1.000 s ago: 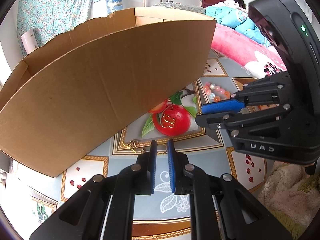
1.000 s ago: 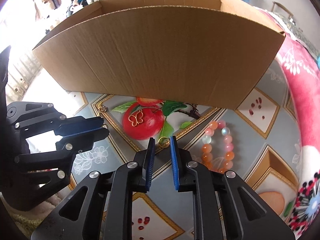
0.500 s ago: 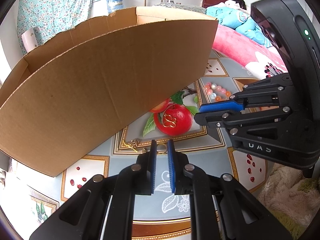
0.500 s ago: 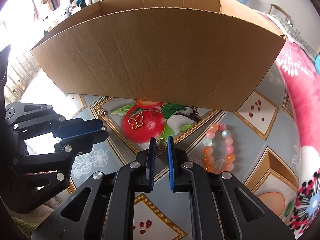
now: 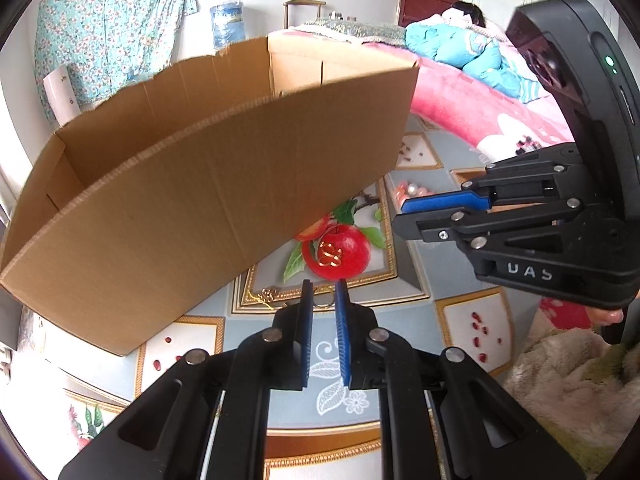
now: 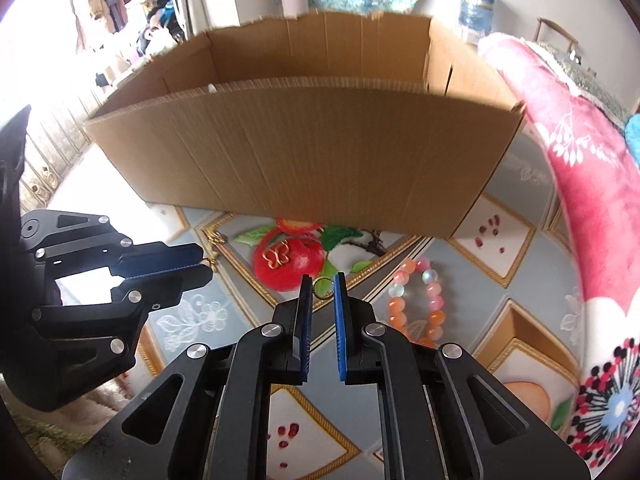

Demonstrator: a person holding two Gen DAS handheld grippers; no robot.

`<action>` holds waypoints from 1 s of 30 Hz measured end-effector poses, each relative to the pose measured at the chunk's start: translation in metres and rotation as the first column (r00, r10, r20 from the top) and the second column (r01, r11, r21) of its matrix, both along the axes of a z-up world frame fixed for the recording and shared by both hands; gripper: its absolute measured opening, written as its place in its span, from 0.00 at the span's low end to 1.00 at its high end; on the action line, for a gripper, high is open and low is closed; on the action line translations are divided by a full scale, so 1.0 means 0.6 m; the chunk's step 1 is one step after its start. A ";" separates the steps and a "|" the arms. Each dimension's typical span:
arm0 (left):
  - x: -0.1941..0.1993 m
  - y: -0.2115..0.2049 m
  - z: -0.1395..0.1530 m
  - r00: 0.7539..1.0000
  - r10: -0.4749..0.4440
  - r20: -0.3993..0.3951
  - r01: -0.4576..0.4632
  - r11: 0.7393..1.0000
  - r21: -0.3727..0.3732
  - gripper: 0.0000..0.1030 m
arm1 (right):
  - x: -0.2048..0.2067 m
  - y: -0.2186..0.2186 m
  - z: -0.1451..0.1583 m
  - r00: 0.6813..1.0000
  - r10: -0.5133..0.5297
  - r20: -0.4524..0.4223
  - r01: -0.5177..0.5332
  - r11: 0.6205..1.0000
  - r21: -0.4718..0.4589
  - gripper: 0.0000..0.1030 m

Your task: Organize jewelry

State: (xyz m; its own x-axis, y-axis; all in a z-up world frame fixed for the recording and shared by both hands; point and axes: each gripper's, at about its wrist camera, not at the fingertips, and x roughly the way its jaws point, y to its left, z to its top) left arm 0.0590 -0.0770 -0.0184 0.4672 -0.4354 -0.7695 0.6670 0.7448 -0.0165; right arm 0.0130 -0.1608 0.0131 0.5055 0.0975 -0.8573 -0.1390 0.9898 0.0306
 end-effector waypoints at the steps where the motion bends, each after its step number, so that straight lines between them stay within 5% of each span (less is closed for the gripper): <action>1: -0.004 0.004 0.011 1.000 -0.003 0.004 0.003 1.000 -0.013 0.10 | -0.004 0.000 0.009 1.000 0.006 0.012 -0.006 1.000 0.006 0.08; 7: -0.006 0.042 0.091 1.000 -0.016 0.022 0.019 0.990 -0.141 0.10 | -0.032 0.011 0.102 0.986 0.075 0.149 -0.083 0.995 0.053 0.08; 13: 0.016 0.067 0.194 0.992 0.001 0.127 0.032 0.964 -0.264 0.10 | -0.007 0.009 0.186 0.942 0.121 0.312 -0.153 0.985 0.080 0.08; 17: 0.068 0.054 0.198 0.987 0.064 0.146 -0.030 0.974 -0.224 0.10 | 0.063 -0.007 0.176 0.951 0.098 0.292 -0.131 0.987 0.095 0.08; 22: 0.160 0.039 0.155 0.989 0.148 0.025 -0.142 0.976 -0.165 0.10 | 0.152 -0.022 0.133 0.986 0.042 0.163 -0.068 0.985 0.156 0.08; 30: 0.217 0.023 0.117 0.980 0.192 -0.050 -0.194 0.979 -0.062 0.10 | 0.184 -0.030 0.100 0.991 -0.021 0.133 0.002 0.990 0.142 0.10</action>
